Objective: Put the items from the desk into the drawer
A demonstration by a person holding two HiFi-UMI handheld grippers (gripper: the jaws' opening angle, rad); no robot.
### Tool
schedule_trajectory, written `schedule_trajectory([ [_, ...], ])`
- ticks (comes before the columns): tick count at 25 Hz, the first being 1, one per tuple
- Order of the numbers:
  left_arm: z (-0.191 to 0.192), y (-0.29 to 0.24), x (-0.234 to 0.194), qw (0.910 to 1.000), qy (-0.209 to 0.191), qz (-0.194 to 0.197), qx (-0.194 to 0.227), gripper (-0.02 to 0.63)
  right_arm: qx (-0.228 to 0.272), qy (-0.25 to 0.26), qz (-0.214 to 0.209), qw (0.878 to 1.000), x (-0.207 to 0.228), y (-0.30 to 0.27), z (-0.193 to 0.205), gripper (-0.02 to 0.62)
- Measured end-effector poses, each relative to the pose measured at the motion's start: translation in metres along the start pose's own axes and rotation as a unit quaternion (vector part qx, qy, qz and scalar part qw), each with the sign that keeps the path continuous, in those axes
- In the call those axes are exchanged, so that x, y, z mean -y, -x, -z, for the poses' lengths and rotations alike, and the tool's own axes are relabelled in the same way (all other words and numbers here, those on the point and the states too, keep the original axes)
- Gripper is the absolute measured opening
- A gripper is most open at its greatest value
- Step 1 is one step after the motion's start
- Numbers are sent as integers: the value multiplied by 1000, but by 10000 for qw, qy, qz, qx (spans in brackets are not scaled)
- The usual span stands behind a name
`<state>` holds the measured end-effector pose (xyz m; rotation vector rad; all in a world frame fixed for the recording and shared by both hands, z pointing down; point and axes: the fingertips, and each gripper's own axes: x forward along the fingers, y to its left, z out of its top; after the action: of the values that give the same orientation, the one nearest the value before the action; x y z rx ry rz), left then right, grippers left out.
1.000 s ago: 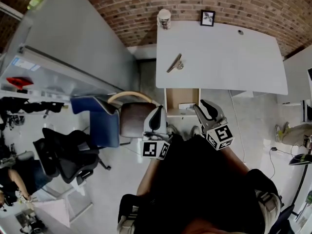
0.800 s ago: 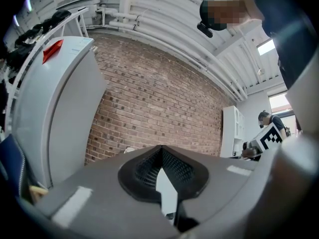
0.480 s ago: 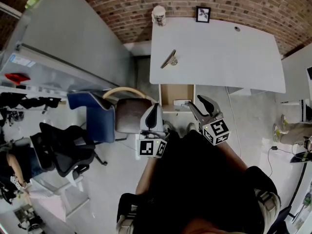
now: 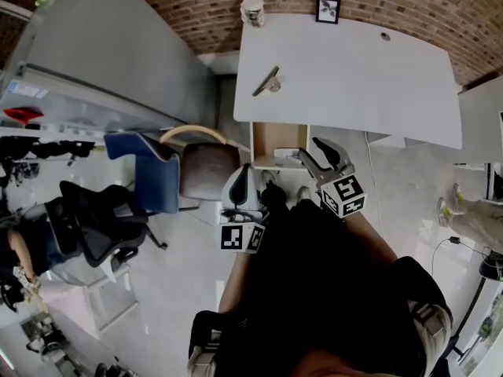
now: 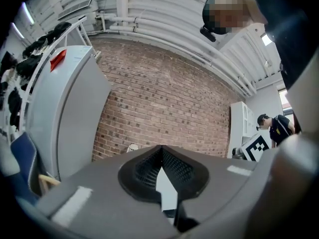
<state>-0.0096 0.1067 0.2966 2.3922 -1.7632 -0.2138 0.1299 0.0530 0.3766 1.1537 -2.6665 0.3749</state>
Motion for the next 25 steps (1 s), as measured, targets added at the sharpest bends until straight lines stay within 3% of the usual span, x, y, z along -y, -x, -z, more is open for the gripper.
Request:
schedule_trajectory([
  [11, 11, -43, -21, 9999, 110, 102, -58, 14, -274, -119, -85, 9995, 26, -47, 6, 179],
  [19, 3, -105, -59, 9994, 196, 242, -141, 14, -550, -94, -162, 9983, 52, -117, -6, 190],
  [25, 5, -143, -90, 9990, 248, 274, -268, 14, -976, -65, -182, 9950, 76, -175, 10, 198],
])
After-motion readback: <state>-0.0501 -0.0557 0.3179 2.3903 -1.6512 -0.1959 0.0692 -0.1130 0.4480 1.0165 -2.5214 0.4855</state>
